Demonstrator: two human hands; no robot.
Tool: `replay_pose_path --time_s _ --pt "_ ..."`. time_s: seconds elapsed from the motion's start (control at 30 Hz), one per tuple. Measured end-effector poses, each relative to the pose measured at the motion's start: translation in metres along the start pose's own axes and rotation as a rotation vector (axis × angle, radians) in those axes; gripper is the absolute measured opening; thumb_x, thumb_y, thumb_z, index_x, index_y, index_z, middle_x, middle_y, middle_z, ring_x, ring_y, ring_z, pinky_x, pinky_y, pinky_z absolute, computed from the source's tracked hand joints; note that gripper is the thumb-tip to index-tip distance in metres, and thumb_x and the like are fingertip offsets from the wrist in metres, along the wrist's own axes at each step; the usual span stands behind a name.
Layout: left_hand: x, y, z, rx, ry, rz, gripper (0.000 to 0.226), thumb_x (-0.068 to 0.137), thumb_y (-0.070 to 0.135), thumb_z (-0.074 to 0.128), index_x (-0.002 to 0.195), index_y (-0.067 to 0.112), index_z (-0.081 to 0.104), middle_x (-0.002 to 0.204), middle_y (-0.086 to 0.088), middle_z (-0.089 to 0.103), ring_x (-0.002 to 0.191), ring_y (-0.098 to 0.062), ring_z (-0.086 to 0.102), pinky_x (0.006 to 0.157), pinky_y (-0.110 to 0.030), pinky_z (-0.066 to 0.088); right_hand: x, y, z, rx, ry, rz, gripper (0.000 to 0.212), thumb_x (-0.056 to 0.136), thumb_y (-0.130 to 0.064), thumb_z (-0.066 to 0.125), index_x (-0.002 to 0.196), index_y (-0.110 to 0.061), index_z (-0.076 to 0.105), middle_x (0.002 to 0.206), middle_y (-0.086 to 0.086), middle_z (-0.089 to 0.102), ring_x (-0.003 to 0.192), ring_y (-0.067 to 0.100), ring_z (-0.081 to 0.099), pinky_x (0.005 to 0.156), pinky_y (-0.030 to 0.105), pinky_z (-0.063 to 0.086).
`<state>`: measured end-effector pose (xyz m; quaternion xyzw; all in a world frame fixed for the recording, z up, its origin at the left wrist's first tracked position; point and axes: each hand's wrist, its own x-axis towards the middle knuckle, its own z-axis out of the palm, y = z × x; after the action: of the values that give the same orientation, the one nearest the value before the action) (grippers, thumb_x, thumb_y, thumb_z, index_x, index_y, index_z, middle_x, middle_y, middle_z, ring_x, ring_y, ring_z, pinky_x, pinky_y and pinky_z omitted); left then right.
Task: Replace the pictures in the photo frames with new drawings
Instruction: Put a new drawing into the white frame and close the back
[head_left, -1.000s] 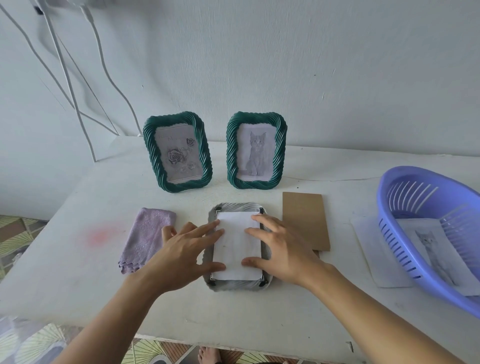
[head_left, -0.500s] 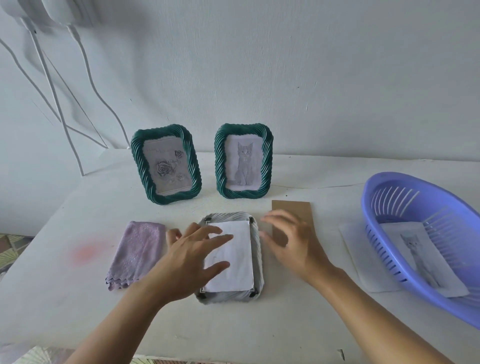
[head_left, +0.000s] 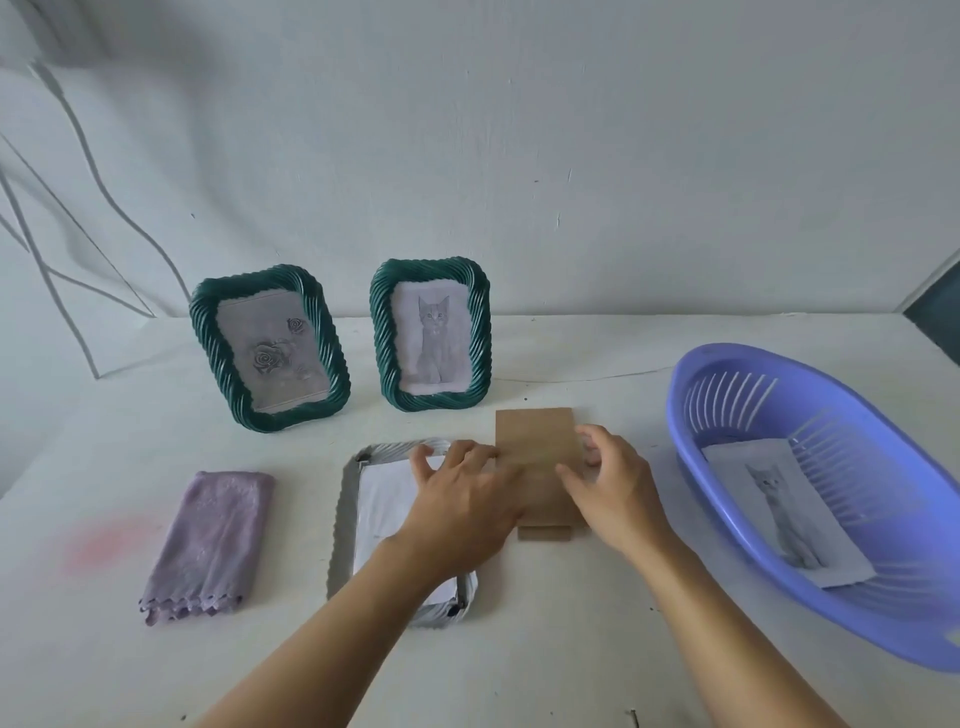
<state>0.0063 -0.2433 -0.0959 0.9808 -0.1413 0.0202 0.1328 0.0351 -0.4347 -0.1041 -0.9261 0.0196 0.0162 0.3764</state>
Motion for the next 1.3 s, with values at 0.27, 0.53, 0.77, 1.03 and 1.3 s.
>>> replay_pose_path --time_s 0.27,0.53,0.77,1.03,1.3 --pt "0.005 0.0 0.007 -0.017 0.018 -0.043 0.041 0.085 0.057 0.05 0.121 0.041 0.062 0.125 0.008 0.061 0.121 -0.02 0.051 0.095 -0.048 0.019 0.004 -0.001 -0.006 0.271 -0.02 0.059 0.066 0.073 -0.006 0.081 0.132 -0.026 0.057 0.113 -0.009 0.065 0.091 0.003 0.063 0.08 0.018 0.051" --pt "0.006 0.018 -0.02 -0.275 -0.165 -0.111 0.077 0.082 0.086 0.017 0.142 0.042 0.038 0.124 0.013 0.058 0.116 -0.009 0.052 0.098 -0.043 0.026 -0.006 -0.021 -0.01 0.562 -0.017 -0.083 0.034 0.089 -0.026 0.073 0.122 -0.025 0.066 0.113 -0.017 0.069 0.11 -0.002 0.062 0.086 0.019 0.052" --pt "0.0 0.022 -0.033 -0.598 -0.06 -0.137 0.034 0.086 0.053 0.053 0.115 0.038 0.059 0.104 0.02 0.068 0.098 0.008 0.064 0.098 -0.044 0.045 -0.012 -0.033 -0.007 0.71 -0.154 -0.135 0.027 0.101 -0.025 0.053 0.124 -0.02 0.067 0.124 -0.007 0.066 0.117 -0.006 0.056 0.098 0.013 0.044" --pt "-0.015 0.004 -0.046 -0.925 0.075 -0.286 0.045 0.095 0.009 0.061 0.134 0.032 0.056 0.098 0.008 0.076 0.084 -0.011 0.074 0.082 -0.041 0.059 -0.004 -0.029 0.012 0.432 -0.177 -0.193 0.037 0.089 -0.048 0.066 0.126 -0.05 0.06 0.128 -0.025 0.045 0.132 0.001 0.04 0.111 0.032 0.037" --pt "-0.043 -0.027 -0.068 -1.136 0.179 -0.333 0.046 0.095 0.001 0.063 0.132 0.029 0.058 0.106 -0.001 0.076 0.086 -0.027 0.076 0.077 -0.037 0.06 -0.003 -0.068 0.02 0.511 -0.094 -0.22 0.071 0.074 -0.052 0.077 0.138 -0.035 0.054 0.134 -0.018 0.038 0.12 -0.011 0.046 0.088 0.014 0.049"
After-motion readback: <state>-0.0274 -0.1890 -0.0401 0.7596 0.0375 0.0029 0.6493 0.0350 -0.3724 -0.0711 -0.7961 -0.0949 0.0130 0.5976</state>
